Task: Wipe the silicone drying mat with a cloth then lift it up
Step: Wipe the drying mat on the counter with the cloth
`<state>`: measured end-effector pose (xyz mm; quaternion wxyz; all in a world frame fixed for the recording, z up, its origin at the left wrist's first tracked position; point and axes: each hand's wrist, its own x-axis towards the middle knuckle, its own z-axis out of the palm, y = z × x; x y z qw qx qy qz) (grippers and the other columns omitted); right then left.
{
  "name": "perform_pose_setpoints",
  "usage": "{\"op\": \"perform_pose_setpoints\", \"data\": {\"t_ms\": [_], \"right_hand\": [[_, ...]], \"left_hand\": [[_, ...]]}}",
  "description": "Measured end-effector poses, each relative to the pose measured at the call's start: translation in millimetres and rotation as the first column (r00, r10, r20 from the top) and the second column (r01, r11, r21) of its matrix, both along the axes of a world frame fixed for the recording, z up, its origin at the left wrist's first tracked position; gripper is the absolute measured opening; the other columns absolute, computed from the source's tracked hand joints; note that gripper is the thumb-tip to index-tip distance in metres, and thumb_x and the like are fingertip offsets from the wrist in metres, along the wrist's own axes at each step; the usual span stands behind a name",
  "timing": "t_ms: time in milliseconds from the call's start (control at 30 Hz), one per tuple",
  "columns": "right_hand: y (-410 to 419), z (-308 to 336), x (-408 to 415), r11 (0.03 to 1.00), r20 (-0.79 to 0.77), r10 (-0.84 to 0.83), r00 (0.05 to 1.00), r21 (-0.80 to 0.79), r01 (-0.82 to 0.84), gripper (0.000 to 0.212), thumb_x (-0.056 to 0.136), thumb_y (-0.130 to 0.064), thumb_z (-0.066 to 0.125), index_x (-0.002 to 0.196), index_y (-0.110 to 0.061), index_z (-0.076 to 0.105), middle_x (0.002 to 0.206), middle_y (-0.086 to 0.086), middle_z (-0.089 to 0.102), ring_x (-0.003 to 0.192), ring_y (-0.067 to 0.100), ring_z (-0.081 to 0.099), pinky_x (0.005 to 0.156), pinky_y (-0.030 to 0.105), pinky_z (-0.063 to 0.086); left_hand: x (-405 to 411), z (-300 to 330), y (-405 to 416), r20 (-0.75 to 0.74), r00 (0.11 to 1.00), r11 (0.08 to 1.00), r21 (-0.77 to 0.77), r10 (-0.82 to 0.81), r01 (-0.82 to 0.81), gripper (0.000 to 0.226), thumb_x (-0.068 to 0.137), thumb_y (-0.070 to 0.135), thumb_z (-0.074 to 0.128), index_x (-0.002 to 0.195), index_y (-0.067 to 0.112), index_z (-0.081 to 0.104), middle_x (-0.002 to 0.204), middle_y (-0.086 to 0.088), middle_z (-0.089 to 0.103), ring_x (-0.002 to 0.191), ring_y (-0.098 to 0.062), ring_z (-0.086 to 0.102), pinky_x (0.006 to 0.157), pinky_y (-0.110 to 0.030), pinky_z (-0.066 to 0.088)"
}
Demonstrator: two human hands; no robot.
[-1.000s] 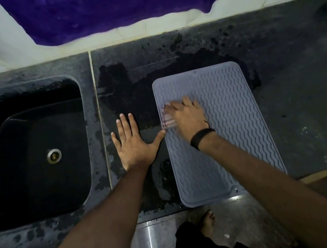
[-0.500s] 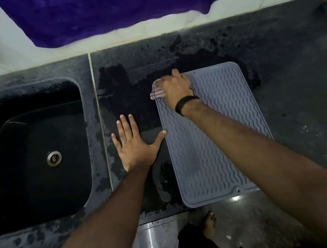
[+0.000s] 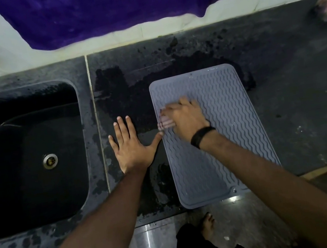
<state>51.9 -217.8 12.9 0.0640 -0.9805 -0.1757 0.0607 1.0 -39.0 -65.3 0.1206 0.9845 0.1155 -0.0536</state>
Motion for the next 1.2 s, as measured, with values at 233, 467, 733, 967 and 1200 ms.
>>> {"op": "perform_pose_setpoints", "data": {"t_ms": [233, 467, 733, 967, 1200], "right_hand": [[21, 7, 90, 0.995, -0.004, -0.077, 0.997, -0.067, 0.076, 0.054, 0.083, -0.006, 0.062, 0.134, -0.021, 0.054, 0.134, 0.002, 0.056, 0.126, 0.03, 0.038, 0.096, 0.042, 0.04], [20, -4, 32, 0.997, -0.061, -0.041, 0.997, -0.064, 0.037, 0.049, 0.084, -0.014, 0.061, 0.132, -0.021, 0.054, 0.135, 0.001, 0.053, 0.125, 0.025, 0.038, 0.098, 0.036, 0.033], [3, 10, 20, 0.999, -0.01, -0.023, 1.0, 0.045, 0.024, 0.055, 0.077, -0.012, 0.066, 0.13, -0.024, 0.057, 0.128, -0.001, 0.061, 0.119, 0.025, 0.043, 0.095, 0.041, 0.038], [18, -1, 90, 0.985, -0.012, -0.11, 0.994, -0.135, 0.107, 0.043, 0.082, -0.014, 0.064, 0.124, -0.015, 0.059, 0.124, 0.006, 0.06, 0.122, 0.03, 0.042, 0.09, 0.042, 0.042], [11, -9, 16, 0.995, -0.024, -0.056, 0.998, -0.083, 0.054, 0.053, 0.08, -0.016, 0.065, 0.132, -0.017, 0.053, 0.138, 0.004, 0.05, 0.125, 0.027, 0.039, 0.097, 0.04, 0.036]], "left_hand": [[0, 0, -1, 0.016, 1.0, 1.0, -0.004, 0.005, -0.005, 0.123, 0.074, 0.103, 0.015, 0.165, 0.022, -0.005, 0.173, -0.003, -0.008, 0.159, -0.02, -0.01, 0.128, -0.052, -0.003], [0, -2, -1, 0.017, 1.0, 1.0, 0.012, 0.006, -0.006, 0.12, 0.076, 0.102, 0.016, 0.165, 0.024, -0.006, 0.173, -0.002, -0.009, 0.159, -0.02, -0.01, 0.128, -0.051, -0.003], [0, -1, -1, 0.016, 1.0, 1.0, 0.012, 0.006, -0.006, 0.122, 0.075, 0.103, 0.014, 0.165, 0.024, -0.006, 0.173, -0.003, -0.009, 0.159, -0.02, -0.01, 0.127, -0.051, -0.004], [1, 0, -1, 0.018, 1.0, 1.0, 0.0, 0.013, -0.013, 0.123, 0.073, 0.104, 0.013, 0.166, 0.024, -0.004, 0.173, -0.002, -0.008, 0.159, -0.02, -0.01, 0.128, -0.052, -0.002], [0, -1, -1, 0.02, 1.0, 1.0, 0.013, 0.003, -0.004, 0.121, 0.075, 0.102, 0.014, 0.166, 0.024, -0.004, 0.173, -0.003, -0.008, 0.159, -0.021, -0.009, 0.128, -0.052, -0.001]]}}
